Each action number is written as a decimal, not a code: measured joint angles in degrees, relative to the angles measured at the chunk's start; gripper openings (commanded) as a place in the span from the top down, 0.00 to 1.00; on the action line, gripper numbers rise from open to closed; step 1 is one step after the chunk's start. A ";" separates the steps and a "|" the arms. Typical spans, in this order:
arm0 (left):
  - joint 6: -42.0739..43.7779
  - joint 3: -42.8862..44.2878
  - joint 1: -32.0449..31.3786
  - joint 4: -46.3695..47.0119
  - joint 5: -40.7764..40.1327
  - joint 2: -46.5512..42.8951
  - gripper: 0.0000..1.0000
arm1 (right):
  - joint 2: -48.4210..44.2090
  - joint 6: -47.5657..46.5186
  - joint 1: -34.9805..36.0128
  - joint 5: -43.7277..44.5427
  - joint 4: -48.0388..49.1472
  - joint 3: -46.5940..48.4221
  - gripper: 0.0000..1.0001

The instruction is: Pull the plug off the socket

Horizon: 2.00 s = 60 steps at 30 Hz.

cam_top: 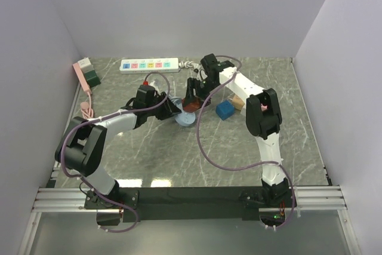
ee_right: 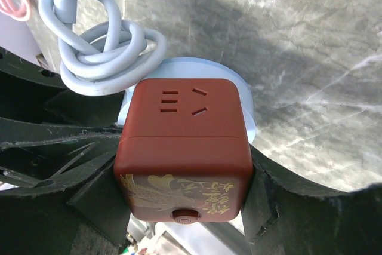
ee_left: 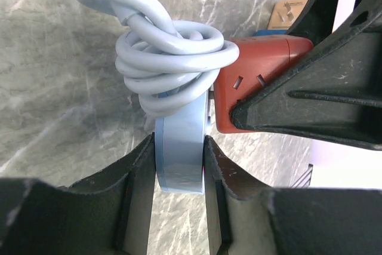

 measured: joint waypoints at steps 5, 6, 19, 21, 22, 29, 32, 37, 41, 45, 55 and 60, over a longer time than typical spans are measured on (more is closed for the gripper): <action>0.22 1.09 -0.11 -2.05 1.07 1.07 1.00 | -6.14 5.42 0.52 2.89 9.20 -11.34 1.00; 0.33 1.53 -0.17 -2.75 1.79 1.33 1.00 | -8.48 7.48 0.96 4.52 11.82 -14.91 1.00; 0.94 3.82 1.99 -7.98 -0.42 2.69 1.00 | -15.28 5.20 2.12 7.26 12.09 -12.15 1.00; 0.94 3.82 1.99 -7.87 -0.50 2.69 1.00 | -15.15 3.54 0.76 7.39 11.85 -10.58 1.00; 0.94 3.82 1.99 -7.82 -0.57 2.69 1.00 | -15.37 3.37 -0.02 8.22 11.67 -10.54 1.00; 1.25 5.01 2.93 -8.94 -0.79 2.86 1.00 | -15.17 5.07 -9.77 21.64 9.70 -11.63 1.00; 2.27 9.29 5.86 -10.84 -1.53 5.05 1.00 | -13.86 5.33 -13.14 25.66 9.55 -12.17 1.00; 2.89 19.82 13.62 -9.57 -1.46 13.60 1.00 | -10.23 5.31 -13.90 28.87 9.42 -12.04 1.00; 1.90 25.49 19.26 -5.84 -1.05 20.20 1.00 | -8.31 5.33 -13.81 29.97 9.11 -12.11 1.00; -1.64 26.47 22.99 -0.96 0.98 23.76 1.00 | -8.76 5.35 -13.81 30.42 10.10 -13.99 0.91; -10.91 18.16 25.68 16.17 5.68 22.84 1.00 | -10.62 5.33 -14.23 32.72 9.57 -19.85 0.45; -12.22 16.13 25.55 20.59 5.95 18.21 1.00 | -10.62 5.62 -14.21 32.59 9.46 -19.76 0.09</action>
